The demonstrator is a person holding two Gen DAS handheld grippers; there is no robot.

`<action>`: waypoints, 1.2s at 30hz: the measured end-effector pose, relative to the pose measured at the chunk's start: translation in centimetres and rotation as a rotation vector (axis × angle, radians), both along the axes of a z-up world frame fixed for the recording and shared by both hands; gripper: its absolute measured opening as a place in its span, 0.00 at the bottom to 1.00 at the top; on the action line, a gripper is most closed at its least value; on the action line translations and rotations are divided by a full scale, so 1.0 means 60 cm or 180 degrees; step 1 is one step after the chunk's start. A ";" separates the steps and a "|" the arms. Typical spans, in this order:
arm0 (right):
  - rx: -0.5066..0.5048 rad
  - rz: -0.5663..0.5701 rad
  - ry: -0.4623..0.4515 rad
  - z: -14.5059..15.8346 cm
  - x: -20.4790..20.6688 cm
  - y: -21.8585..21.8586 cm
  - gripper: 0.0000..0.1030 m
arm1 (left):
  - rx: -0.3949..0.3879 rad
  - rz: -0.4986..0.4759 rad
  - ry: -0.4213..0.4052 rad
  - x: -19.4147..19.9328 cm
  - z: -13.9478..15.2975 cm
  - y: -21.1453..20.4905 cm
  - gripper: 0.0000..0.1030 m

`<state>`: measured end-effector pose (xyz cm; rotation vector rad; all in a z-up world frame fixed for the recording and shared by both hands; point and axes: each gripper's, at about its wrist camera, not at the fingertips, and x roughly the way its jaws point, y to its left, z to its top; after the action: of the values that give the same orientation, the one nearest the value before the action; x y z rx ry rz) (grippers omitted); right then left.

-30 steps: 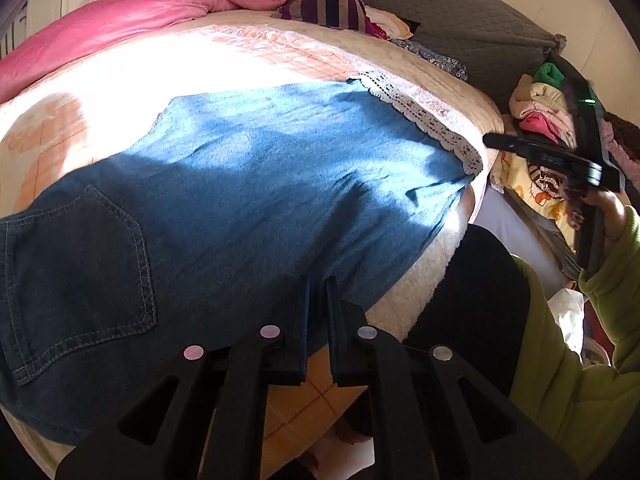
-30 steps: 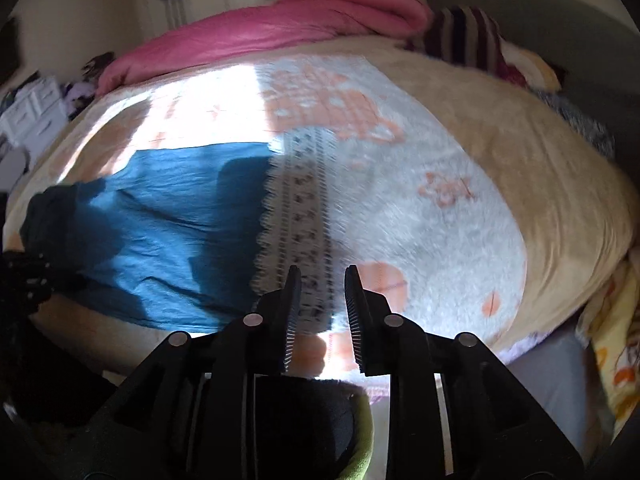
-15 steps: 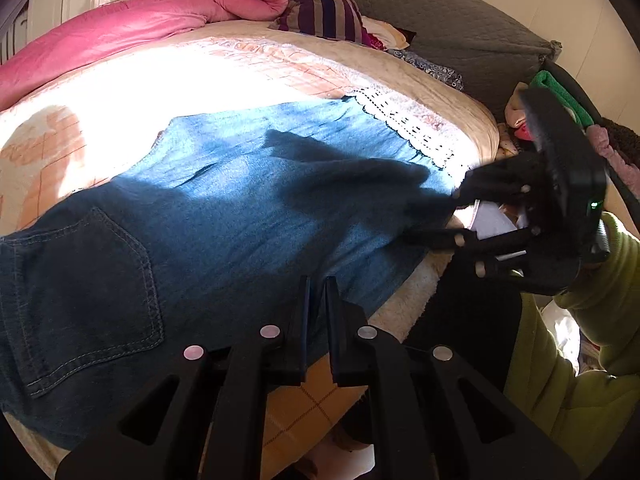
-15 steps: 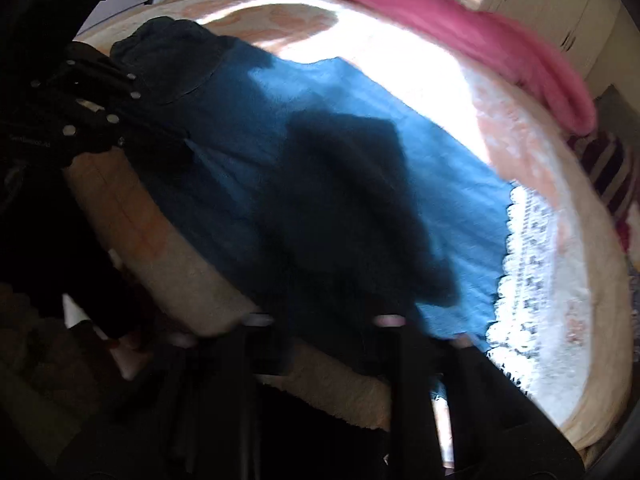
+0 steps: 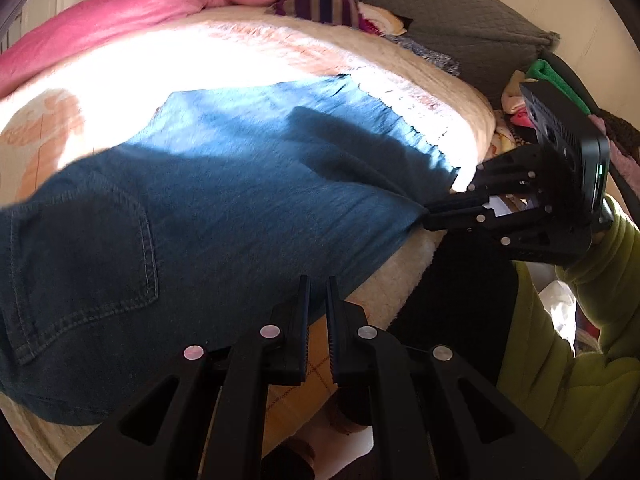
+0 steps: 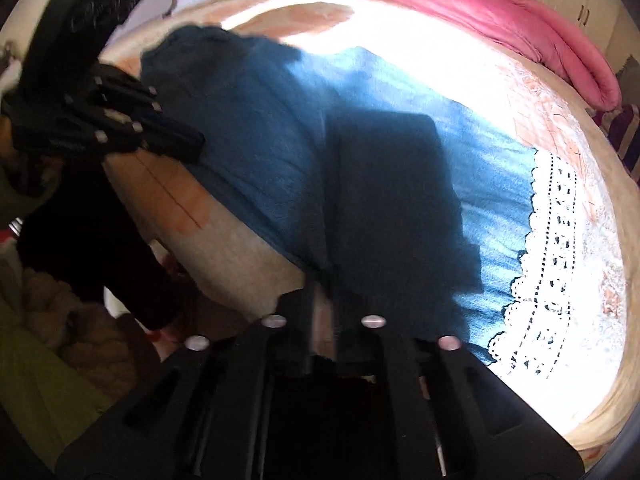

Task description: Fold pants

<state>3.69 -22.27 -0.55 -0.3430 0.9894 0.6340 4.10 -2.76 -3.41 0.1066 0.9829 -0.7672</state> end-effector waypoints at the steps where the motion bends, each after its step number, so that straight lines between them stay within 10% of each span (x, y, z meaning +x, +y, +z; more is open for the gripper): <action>1: 0.0082 -0.0036 -0.0033 0.011 0.000 -0.011 0.25 | 0.0003 -0.0022 -0.0058 -0.001 0.005 -0.002 0.10; 7: 0.0392 -0.0582 -0.0195 0.044 0.030 -0.062 0.43 | -0.0047 0.0196 -0.0256 -0.001 0.039 0.027 0.43; 10: 0.0313 -0.0884 -0.0097 0.025 0.055 -0.080 0.50 | -0.0012 0.0793 -0.0554 0.001 0.078 0.096 0.82; 15: 0.0043 -0.1143 0.0068 -0.015 0.074 -0.095 0.62 | 0.0060 0.1987 -0.0686 0.009 0.106 0.248 0.95; 18: 0.0231 -0.1181 0.0022 -0.003 0.070 -0.103 0.65 | 0.0038 0.2438 -0.0353 0.024 0.076 0.316 0.95; 24: 0.0302 -0.1293 -0.0098 0.013 0.086 -0.097 0.69 | -0.0819 0.2791 0.0446 0.047 -0.014 0.360 0.95; 26: 0.0239 -0.1329 -0.0079 0.009 0.091 -0.091 0.71 | -0.0947 0.2672 0.0390 0.051 -0.019 0.337 0.93; 30: 0.0063 -0.1415 0.0040 -0.008 0.106 -0.088 0.74 | -0.0731 0.2596 0.0219 0.058 -0.006 0.318 0.40; 36: 0.0026 -0.1350 0.0018 -0.020 0.094 -0.081 0.81 | -0.0502 0.2507 -0.0029 0.035 0.026 0.353 0.39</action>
<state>9.35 -27.11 -1.75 -0.1164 1.0254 0.2536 6.19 18.44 -1.83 -0.3966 0.8546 -0.1141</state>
